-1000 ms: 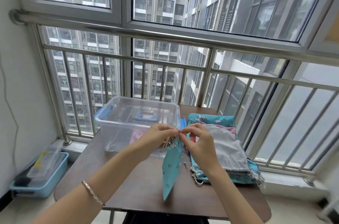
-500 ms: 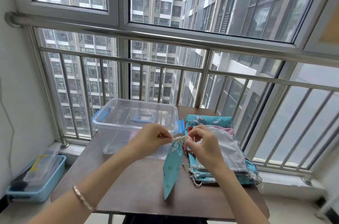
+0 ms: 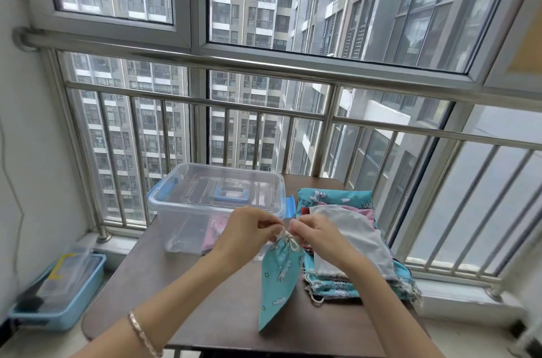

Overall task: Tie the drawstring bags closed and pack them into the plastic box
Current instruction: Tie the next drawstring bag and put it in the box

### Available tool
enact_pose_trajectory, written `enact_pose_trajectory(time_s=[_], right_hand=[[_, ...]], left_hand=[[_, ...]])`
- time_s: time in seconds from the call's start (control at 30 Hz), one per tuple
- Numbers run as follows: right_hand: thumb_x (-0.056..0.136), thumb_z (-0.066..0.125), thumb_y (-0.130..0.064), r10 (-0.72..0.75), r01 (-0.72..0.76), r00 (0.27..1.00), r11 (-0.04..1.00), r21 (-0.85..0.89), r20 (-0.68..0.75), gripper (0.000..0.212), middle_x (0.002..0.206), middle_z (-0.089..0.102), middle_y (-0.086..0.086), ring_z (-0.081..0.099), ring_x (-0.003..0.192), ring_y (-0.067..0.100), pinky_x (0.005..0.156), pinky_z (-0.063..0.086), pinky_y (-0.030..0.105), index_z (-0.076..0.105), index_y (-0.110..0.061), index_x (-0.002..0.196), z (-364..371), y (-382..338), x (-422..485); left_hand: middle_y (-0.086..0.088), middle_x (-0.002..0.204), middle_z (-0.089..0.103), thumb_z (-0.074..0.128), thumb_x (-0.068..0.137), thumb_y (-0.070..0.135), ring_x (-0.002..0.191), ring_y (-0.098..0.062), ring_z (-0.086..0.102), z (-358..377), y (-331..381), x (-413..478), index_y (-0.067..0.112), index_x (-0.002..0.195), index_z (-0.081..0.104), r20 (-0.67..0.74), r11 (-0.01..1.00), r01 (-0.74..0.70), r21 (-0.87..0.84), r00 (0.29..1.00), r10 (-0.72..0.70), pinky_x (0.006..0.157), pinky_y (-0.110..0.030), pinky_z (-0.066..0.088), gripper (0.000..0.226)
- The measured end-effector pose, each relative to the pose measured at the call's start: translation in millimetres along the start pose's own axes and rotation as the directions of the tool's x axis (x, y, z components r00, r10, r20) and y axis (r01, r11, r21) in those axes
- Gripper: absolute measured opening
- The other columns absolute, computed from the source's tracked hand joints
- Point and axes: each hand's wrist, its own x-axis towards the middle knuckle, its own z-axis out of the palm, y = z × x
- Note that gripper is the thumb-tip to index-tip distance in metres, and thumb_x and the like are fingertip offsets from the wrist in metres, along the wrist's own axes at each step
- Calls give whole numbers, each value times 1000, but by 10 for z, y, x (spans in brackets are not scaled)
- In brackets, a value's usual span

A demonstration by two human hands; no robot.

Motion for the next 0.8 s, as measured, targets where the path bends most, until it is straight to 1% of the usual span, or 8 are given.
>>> enact_pose_trajectory(time_s=[0.07, 0.13, 0.27, 0.4, 0.53, 0.63, 0.73, 0.8], right_hand=[[96, 55, -36, 77, -74, 994, 997, -39, 79, 43, 57, 46, 1, 37, 54, 15, 56, 30, 28, 59, -20, 56, -8, -22, 23], [94, 56, -42, 138, -139, 985, 990, -1, 106, 50, 56, 48, -1, 37, 54, 15, 56, 31, 26, 58, -25, 48, -28, -39, 42], [90, 63, -25, 130, -170, 976, 955, 243, 173, 26, 64, 55, -2, 44, 62, 10, 64, 39, 21, 65, -16, 66, -47, -45, 62], [87, 69, -21, 112, -150, 983, 945, 290, 143, 13, 77, 69, -2, 58, 78, 11, 78, 45, 30, 77, -14, 79, -2, -17, 18], [87, 68, -16, 170, -183, 983, 918, 351, 68, 15, 66, 64, -2, 52, 65, 11, 66, 41, 24, 76, -14, 75, 75, 21, 27], [86, 67, -17, 195, -192, 981, 956, 223, 8, 19, 58, 56, -3, 43, 56, 9, 53, 35, 18, 74, -13, 69, 103, -25, 35], [84, 66, -18, 197, -200, 980, 974, 104, 40, 25, 63, 53, 5, 41, 62, 16, 54, 32, 21, 71, -19, 59, 61, -113, 54], [75, 68, -25, 197, -200, 978, 979, 48, 66, 14, 66, 49, 8, 38, 65, 18, 56, 29, 25, 73, -18, 64, 5, -147, 64]], left_hand=[[7, 76, 75, 73, 83, 15, 68, -3, 69, 12, 13, 17, 17, 90, 78, -3, 1000, -14, -4, 1000, 14, 73, -27, 59, 9], [7, 80, 75, 72, 84, 16, 72, -3, 70, 18, 31, 48, 19, 91, 78, 1, 999, -48, 18, 999, 48, 75, -28, 59, 10], [6, 83, 76, 71, 84, 15, 75, -4, 70, 24, 51, 71, 20, 91, 78, 3, 998, -61, 34, 998, 61, 76, -29, 59, 11], [6, 88, 76, 72, 84, 18, 76, 1, 69, 34, 70, 60, 19, 97, 78, -2, 996, -77, 37, 997, 78, 75, -23, 58, 14], [7, 87, 76, 73, 83, 22, 74, 2, 69, 48, 75, 43, 20, 96, 77, -59, 992, -102, 75, 993, 106, 72, -21, 58, 14], [10, 91, 75, 72, 84, 21, 77, 3, 67, 68, 25, 60, 25, 100, 76, -57, 978, -147, 147, 986, 157, 72, -21, 57, 17], [12, 98, 74, 65, 90, 19, 85, 0, 67, 70, 9, 93, 30, 106, 74, 64, 958, -207, 201, 978, 198, 73, -17, 55, 22], [12, 102, 73, 60, 93, 18, 88, 0, 67, 40, 25, 101, 31, 108, 73, 136, 960, -216, 177, 972, 194, 69, -11, 50, 23]])
